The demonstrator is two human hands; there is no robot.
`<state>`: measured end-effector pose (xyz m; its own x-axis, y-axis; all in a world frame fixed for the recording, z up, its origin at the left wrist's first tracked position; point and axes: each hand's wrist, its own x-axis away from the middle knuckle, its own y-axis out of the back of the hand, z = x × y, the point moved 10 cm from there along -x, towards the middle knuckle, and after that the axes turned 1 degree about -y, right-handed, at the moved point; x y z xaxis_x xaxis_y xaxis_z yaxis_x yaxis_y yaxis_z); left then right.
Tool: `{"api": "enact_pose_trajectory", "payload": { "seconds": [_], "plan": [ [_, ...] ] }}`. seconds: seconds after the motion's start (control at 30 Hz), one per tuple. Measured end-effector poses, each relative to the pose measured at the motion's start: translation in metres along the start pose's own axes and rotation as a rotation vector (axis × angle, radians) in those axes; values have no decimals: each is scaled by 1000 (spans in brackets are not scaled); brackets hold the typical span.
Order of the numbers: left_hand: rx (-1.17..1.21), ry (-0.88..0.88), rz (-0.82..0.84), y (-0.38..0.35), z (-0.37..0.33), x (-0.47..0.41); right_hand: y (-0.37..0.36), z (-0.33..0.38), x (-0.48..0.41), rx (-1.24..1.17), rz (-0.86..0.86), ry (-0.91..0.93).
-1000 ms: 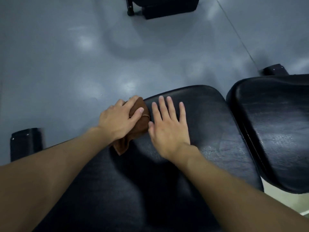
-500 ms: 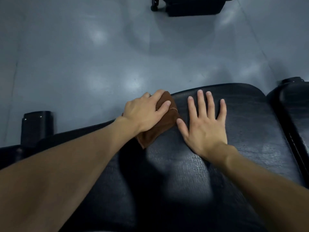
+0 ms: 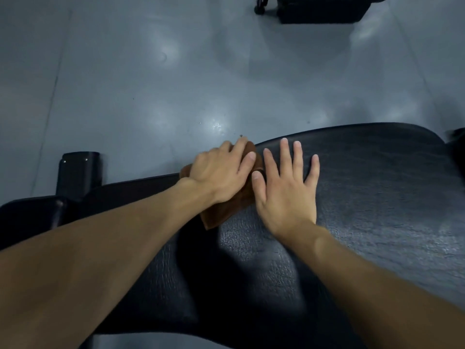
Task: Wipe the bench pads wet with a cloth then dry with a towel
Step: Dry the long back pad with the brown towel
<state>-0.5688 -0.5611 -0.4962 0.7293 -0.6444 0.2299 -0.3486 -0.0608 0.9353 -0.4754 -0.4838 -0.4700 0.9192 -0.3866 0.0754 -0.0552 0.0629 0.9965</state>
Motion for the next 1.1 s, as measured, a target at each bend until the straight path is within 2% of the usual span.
{"api": "enact_pose_trajectory", "payload": {
  "seconds": [0.2, 0.33, 0.47, 0.57, 0.67, 0.77, 0.87, 1.0, 1.1],
  "plan": [
    [43, -33, 47, -7, 40, 19, -5, 0, 0, 84, 25, -11],
    [-34, -24, 73, -10, 93, 50, -11, 18, 1, 144, 137, -110],
    [-107, 83, 91, -7, 143, 71, -26, 90, 12, 130, 173, 70],
    [-113, 93, 98, -9, 122, 60, -36, 104, 20, 132, 173, 117],
    [-72, -13, 49, -10, 76, 44, -33, 97, 19, 90, 129, 101],
    [-51, -43, 27, -11, 93, 48, -32, 98, 18, 78, 120, 87],
    [-77, 5, 41, -14, 139, 70, -35, 112, 19, 84, 183, 23],
    [-92, 103, 19, -14, 186, 95, -44, 175, 36, 96, 205, 184],
    [-62, 180, -17, -14, 206, 107, -57, 204, 41, 111, 234, 216]
  ]
}}
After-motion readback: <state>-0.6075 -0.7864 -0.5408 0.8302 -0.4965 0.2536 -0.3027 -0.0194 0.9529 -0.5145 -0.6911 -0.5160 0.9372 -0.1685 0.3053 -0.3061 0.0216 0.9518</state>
